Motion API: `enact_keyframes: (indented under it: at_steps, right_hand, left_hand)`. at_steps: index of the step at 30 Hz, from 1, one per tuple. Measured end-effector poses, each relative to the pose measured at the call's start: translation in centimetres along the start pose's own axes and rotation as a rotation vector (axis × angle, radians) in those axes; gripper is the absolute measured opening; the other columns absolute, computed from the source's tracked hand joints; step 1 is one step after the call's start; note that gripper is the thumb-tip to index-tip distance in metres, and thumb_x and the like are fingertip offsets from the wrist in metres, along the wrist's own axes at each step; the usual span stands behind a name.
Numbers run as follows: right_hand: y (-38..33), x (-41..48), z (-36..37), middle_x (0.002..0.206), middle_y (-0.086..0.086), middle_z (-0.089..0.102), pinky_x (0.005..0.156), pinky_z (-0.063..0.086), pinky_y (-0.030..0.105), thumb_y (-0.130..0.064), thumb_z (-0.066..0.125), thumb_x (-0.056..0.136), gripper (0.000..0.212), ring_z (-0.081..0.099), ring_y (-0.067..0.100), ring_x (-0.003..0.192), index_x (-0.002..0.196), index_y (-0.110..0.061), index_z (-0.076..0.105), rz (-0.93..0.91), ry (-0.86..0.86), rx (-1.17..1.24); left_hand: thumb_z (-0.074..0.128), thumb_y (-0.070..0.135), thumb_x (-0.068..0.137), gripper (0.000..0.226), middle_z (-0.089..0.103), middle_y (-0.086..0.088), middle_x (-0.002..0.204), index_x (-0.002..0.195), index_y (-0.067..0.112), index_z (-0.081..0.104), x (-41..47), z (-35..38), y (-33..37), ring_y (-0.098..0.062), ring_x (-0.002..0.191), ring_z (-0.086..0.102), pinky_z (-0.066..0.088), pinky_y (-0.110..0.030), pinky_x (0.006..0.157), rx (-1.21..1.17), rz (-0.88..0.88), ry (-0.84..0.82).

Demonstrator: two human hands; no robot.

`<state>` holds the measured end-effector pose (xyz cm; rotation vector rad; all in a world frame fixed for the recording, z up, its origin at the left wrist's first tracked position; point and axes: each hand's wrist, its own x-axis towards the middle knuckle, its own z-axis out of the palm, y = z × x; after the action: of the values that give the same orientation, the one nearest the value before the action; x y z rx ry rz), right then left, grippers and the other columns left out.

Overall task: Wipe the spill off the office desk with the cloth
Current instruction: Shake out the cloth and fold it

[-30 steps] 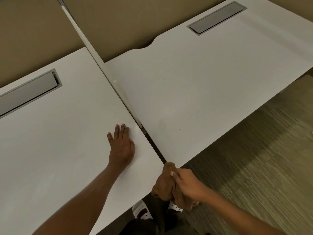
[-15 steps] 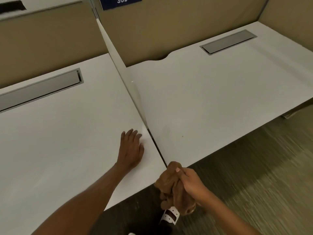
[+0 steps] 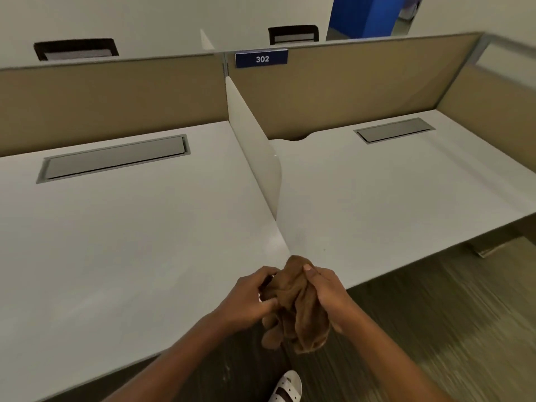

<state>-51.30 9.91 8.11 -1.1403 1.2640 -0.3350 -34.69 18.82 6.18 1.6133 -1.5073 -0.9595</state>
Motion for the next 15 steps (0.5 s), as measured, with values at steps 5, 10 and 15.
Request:
enact_keyframes:
  at_steps: [5, 10, 15]
  right_hand:
    - [-1.3, -2.5, 2.6, 0.085, 0.002, 0.075, 0.073, 0.057, 0.032, -0.047, 0.046, 0.096, 0.036, 0.072, 0.022, 0.080, 0.099, -0.020, 0.068, -0.079, -0.048, -0.020]
    - [-2.3, -4.8, 5.5, 0.094, 0.001, 0.071, 0.067, 0.052, 0.023, -0.053, 0.043, 0.092, 0.037, 0.067, 0.017, 0.086, 0.099, -0.026, 0.067, -0.177, -0.102, -0.127]
    - [-3.3, -7.0, 9.1, 0.092, 0.002, 0.072, 0.074, 0.054, 0.027, -0.070, 0.028, 0.086, 0.056, 0.069, 0.018, 0.086, 0.094, -0.032, 0.068, -0.276, -0.149, -0.166]
  left_hand:
    - [0.056, 0.017, 0.092, 0.023, 0.064, 0.011, 0.104, 0.111, 0.030, 0.055, -3.1, -2.4, 1.5, -0.003, 0.094, 0.060, 0.050, -0.017, 0.083, -0.045, 0.044, 0.146]
    - [0.043, 0.011, 0.096, 0.016, 0.060, 0.007, 0.092, 0.100, 0.025, 0.051, -5.5, -4.3, 3.5, 0.001, 0.082, 0.057, 0.049, -0.018, 0.071, -0.031, 0.030, 0.297]
    - [0.057, 0.025, 0.085, 0.018, 0.057, 0.012, 0.070, 0.073, 0.034, 0.047, -6.5, -7.9, 6.5, -0.001, 0.063, 0.055, 0.042, -0.015, 0.056, 0.094, -0.012, 0.441]
